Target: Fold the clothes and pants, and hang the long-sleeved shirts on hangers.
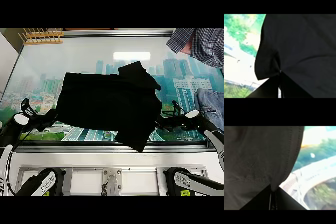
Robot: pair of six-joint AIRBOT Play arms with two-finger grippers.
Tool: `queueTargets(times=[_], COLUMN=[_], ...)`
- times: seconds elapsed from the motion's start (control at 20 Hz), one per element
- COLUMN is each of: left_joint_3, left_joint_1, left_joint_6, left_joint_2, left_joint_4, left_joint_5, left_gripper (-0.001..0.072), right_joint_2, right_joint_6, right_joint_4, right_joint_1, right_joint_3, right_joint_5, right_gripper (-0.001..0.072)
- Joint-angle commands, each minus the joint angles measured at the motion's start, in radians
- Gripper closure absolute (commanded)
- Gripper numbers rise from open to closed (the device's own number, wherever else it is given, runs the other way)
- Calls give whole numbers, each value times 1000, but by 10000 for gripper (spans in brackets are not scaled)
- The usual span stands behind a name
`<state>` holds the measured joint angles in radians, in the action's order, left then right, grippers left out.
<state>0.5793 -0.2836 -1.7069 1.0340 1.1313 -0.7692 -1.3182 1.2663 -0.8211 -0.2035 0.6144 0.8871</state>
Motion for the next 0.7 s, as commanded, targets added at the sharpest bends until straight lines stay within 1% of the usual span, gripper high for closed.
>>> queueTargets(times=[0.0, 0.1, 0.25, 0.4, 0.55, 0.65], left_joint_3=[50, 170, 434, 690, 845, 893], left_joint_1=[-16, -50, -80, -90, -90, -90], left_joint_6=[1, 1, 1, 2, 17, 17], left_joint_2=[-22, -90, -232, -375, -510, -589], left_joint_4=[-5, -8, -8, -4, 3, 3], left_joint_5=[-22, -37, -85, -86, -65, -65], left_gripper=[702, 701, 702, 701, 701, 702], right_joint_2=[65, 163, 320, 464, 589, 670], right_joint_6=[-36, -28, -21, -22, -25, -25], right_joint_4=[-41, -98, -169, -187, -190, -202], right_joint_1=[11, 10, 10, 10, 10, 10], right_joint_3=[87, 225, 525, 814, 964, 985], right_joint_5=[39, 72, 118, 110, 105, 105], right_gripper=[702, 703, 703, 703, 703, 703])
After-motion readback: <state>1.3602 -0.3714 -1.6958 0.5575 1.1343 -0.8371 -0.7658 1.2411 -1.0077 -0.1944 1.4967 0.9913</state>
